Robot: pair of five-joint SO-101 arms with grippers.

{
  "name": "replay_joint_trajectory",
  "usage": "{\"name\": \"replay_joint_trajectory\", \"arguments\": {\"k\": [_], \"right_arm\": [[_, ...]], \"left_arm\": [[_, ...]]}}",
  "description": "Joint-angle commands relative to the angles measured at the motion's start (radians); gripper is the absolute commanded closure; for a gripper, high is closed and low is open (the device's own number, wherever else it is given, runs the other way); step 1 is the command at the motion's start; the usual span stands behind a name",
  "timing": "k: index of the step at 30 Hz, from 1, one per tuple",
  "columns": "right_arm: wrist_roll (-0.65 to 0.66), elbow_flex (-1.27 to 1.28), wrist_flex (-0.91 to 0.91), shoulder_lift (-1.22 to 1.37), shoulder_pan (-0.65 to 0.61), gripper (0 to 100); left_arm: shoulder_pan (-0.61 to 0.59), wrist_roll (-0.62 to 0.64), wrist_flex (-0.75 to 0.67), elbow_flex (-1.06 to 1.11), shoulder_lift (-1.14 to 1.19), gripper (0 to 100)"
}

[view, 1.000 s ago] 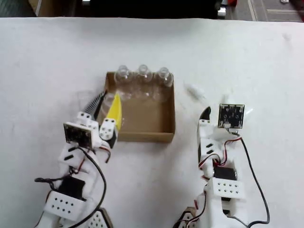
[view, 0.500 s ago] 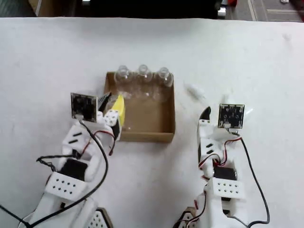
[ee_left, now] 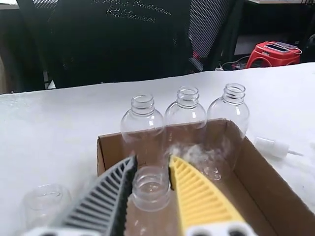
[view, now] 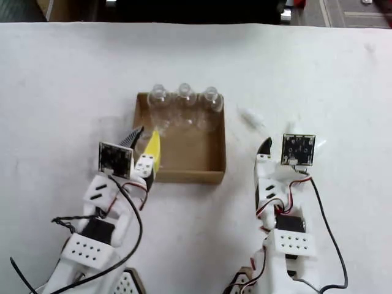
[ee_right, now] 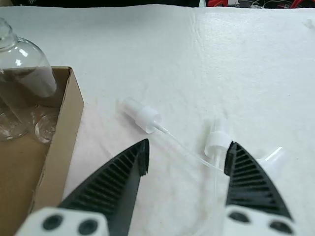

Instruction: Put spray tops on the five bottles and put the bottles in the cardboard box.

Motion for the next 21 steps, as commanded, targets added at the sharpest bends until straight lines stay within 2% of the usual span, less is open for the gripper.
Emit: {"name": "replay_joint_trajectory", "arguments": {"k": [1,7,13,18,21], "right_arm": [[0.015,-0.005,-0.022,-0.007,-0.002,77.2],[0.015,-0.005,-0.022,-0.007,-0.002,77.2],[0.015,-0.005,-0.022,-0.007,-0.002,77.2],[0.015,-0.005,-0.022,-0.007,-0.002,77.2],[0.015,-0.005,-0.022,-0.007,-0.002,77.2]], "left_arm": [[-0.001,-0.009,0.0,-0.002,-0.025,97],[0.001,-0.008,-0.003,0.031,-0.03,97],[-0.004,-0.006,-0.002,0.035,-0.03,80],[-0.004,-0.006,0.002,0.035,-0.03,79],[-0.007,-0.006,0.063,0.009,-0.031,79]]}}
